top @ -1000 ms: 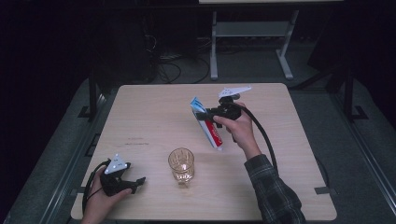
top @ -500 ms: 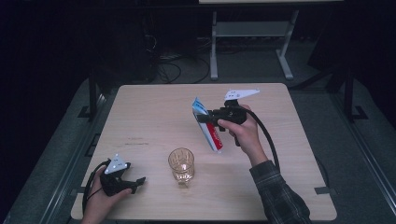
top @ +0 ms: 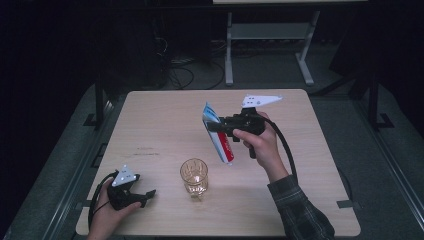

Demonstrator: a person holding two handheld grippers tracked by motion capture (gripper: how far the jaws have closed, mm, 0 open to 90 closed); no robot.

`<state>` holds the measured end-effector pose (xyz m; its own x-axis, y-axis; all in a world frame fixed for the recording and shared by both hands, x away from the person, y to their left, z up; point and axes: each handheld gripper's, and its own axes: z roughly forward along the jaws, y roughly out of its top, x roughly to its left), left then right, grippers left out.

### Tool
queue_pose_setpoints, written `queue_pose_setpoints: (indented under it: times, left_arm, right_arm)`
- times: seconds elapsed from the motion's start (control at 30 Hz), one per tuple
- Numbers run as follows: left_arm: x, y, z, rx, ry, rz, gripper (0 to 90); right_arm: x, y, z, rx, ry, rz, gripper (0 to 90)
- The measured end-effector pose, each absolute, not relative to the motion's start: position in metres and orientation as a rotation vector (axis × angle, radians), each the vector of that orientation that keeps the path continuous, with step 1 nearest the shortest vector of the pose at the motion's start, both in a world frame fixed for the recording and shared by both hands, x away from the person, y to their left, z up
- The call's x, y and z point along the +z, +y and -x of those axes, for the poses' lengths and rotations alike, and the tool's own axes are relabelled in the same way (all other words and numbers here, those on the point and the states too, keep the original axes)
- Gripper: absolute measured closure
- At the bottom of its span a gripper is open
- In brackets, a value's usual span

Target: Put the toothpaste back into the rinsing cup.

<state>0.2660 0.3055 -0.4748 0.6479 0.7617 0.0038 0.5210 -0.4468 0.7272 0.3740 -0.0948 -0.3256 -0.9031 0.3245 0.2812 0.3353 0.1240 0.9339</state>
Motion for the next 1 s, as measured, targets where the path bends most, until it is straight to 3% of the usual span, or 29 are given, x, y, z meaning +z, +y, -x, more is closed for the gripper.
queue_pose_setpoints:
  times: [1.0]
  left_arm:
    - [-0.475,0.306,-0.266,0.431,0.992,-2.153,13.5]
  right_arm:
    - [-0.297,-0.053,-0.356,-1.990,-2.366,0.507,72.3]
